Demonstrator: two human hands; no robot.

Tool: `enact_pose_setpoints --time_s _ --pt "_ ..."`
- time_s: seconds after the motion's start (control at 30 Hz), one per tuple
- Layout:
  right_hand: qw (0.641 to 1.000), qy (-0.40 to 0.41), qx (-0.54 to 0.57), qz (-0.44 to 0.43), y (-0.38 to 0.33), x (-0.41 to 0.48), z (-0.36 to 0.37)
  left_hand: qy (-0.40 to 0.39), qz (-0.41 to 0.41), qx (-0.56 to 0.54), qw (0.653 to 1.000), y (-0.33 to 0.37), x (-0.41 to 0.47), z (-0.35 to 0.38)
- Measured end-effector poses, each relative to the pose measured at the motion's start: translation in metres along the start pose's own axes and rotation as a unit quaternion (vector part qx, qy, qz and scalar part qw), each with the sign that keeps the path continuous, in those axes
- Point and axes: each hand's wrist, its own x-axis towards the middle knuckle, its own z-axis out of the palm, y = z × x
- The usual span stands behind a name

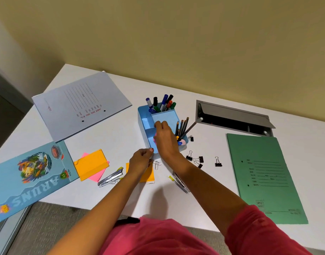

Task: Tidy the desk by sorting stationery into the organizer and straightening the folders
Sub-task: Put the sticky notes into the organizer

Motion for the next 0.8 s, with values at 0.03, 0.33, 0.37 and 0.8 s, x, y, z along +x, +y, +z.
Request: enact_pose_setpoints --time_s 0.03,0.33,0.37,0.8 --pt "1.000 -0.002 0.003 -0.001 0.000 0.000 0.001 -0.002 0.000 0.001 1.000 0.000 0.000 0.000" --pt "0.999 0.014 0.029 -0.004 -0.001 -0.003 -0.001 -0.025 0.009 0.038 0.999 0.001 0.003 -0.006" --pt "0.999 0.019 0.032 -0.010 -0.002 -0.005 -0.003 -0.027 0.009 0.038 0.999 0.001 0.003 -0.008" --pt "0.981 0.001 0.030 -0.194 -0.037 -0.087 0.035 0.112 0.068 0.125 0.984 -0.023 0.016 -0.075"
